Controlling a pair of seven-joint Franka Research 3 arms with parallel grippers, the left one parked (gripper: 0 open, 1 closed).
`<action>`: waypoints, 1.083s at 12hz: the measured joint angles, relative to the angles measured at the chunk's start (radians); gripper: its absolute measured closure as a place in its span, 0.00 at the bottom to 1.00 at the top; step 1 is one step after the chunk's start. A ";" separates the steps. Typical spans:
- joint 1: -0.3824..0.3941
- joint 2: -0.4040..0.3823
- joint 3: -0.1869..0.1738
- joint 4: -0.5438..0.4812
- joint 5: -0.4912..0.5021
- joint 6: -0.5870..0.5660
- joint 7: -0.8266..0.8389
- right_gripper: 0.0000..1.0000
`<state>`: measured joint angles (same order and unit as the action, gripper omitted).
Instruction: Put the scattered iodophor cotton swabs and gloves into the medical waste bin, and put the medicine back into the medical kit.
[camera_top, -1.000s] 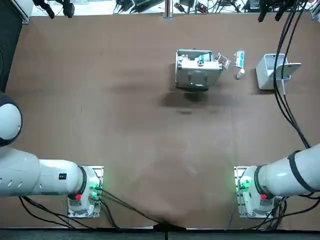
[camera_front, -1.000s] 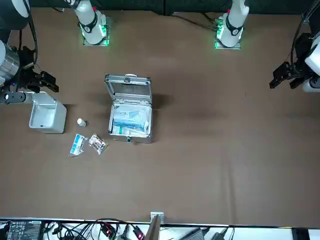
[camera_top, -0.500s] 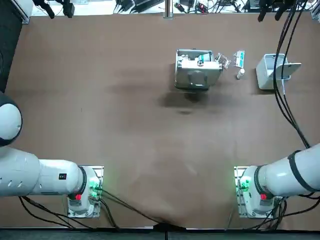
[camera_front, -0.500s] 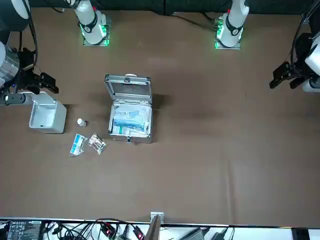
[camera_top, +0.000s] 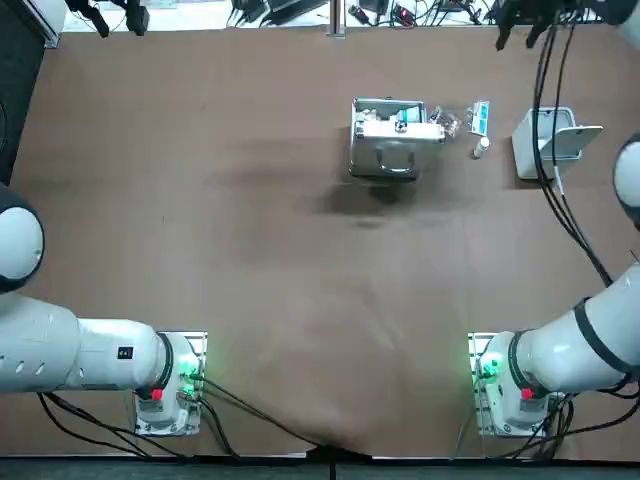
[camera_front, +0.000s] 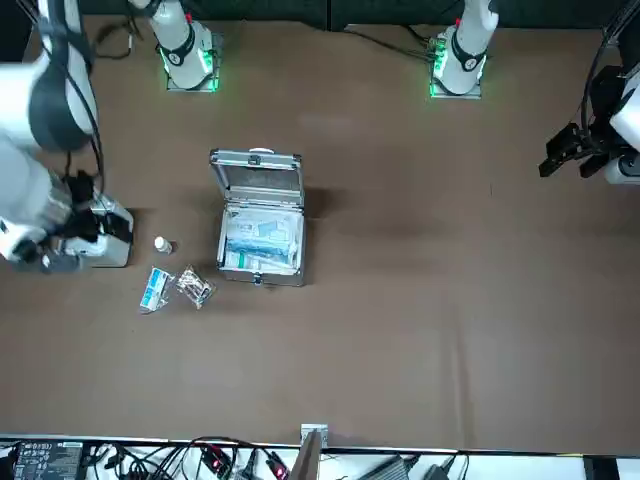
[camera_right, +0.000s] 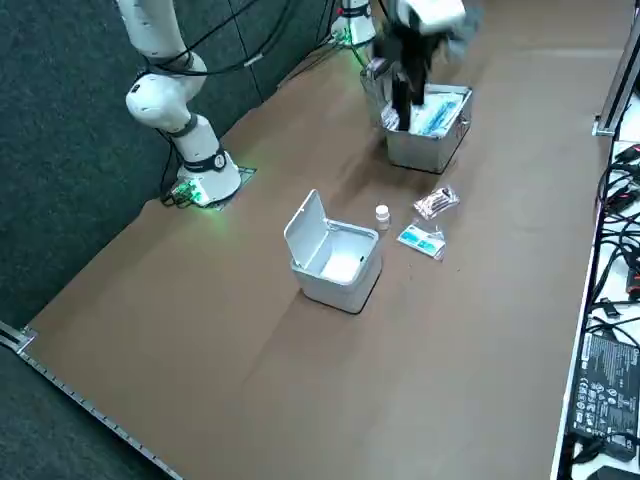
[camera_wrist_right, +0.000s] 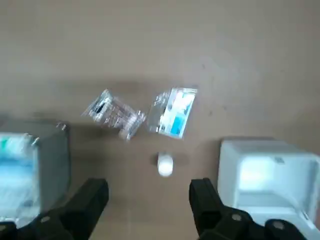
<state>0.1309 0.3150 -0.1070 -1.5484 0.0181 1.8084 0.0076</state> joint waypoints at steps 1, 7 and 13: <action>-0.003 0.050 0.000 -0.001 0.002 0.060 0.014 0.00; -0.040 0.283 -0.002 0.002 0.008 0.333 0.112 0.02; -0.066 0.403 -0.003 0.008 0.104 0.430 0.118 0.25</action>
<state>0.0645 0.7181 -0.1098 -1.5408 0.1224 2.2382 0.1251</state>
